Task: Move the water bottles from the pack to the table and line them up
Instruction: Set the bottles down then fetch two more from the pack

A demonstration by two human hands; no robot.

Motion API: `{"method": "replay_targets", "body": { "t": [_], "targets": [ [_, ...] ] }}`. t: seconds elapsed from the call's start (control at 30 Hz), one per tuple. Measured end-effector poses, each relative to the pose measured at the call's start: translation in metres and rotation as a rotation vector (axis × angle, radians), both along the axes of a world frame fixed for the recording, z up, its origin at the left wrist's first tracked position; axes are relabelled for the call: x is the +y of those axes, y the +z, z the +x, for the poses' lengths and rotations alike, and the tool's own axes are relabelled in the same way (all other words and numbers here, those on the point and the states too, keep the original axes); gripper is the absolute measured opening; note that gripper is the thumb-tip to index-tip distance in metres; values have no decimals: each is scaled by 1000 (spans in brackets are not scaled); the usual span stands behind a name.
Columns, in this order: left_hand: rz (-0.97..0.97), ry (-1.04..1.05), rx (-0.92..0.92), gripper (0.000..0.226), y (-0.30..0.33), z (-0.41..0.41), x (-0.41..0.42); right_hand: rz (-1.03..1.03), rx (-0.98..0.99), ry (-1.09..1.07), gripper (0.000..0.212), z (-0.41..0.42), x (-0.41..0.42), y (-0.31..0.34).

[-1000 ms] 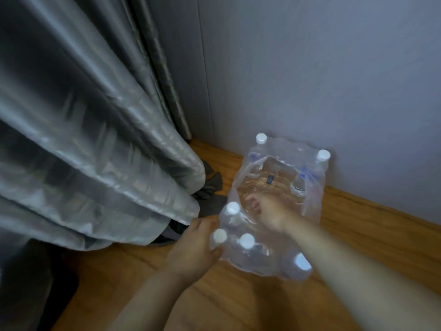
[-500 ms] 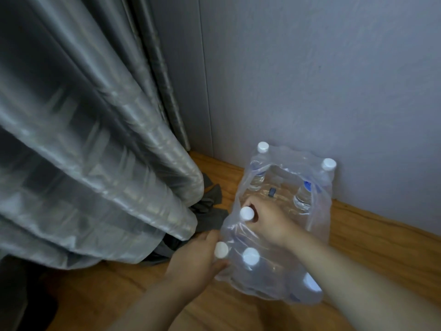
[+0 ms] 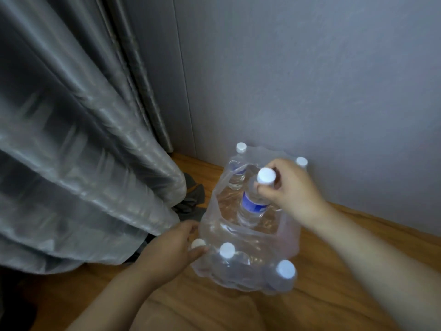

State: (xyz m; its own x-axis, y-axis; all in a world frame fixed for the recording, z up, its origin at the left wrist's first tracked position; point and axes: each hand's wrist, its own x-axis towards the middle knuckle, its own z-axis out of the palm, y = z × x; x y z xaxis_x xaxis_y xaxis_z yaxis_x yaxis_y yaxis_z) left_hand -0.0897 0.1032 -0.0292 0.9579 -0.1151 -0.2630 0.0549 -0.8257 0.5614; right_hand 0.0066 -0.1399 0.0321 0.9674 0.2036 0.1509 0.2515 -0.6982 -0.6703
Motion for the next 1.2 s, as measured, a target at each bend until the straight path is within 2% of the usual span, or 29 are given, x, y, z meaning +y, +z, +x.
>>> {"method": "replay_targets", "body": {
  "t": [0.17, 0.23, 0.3, 0.53, 0.77, 1.0, 1.07, 1.13, 1.17, 1.2],
  "targets": [
    [114, -215, -264, 36, 25, 33, -35, 183, -52, -136, 31, -11, -45, 66],
    [136, -308, -243, 31, 25, 45, -51, 208, -46, -202, 44, -17, -71, 82],
    [153, -354, -191, 27, 21, 54, -63, 178, -20, -262, 45, -25, -95, 85],
    [200, -412, -69, 19, -8, 56, -74, -51, 124, -439, 26, -62, -149, 16],
    [246, -439, -108, 19, -13, 51, -73, -118, 338, -557, 19, -81, -174, -74],
    [224, -435, -156, 15, 1, 53, -75, -139, 395, -603, 21, -82, -175, -86],
    [216, -441, -136, 16, 5, 54, -74, -199, 481, -619, 25, -80, -174, -83],
    [218, -453, -128, 18, 7, 54, -73, -399, 587, -615, 37, -79, -169, -74],
    [217, -460, -123, 19, 7, 53, -72, -512, 575, -605, 44, -77, -163, -66],
    [214, -469, -115, 19, 7, 52, -71, -566, 474, -583, 48, -73, -155, -57]
  ]
}}
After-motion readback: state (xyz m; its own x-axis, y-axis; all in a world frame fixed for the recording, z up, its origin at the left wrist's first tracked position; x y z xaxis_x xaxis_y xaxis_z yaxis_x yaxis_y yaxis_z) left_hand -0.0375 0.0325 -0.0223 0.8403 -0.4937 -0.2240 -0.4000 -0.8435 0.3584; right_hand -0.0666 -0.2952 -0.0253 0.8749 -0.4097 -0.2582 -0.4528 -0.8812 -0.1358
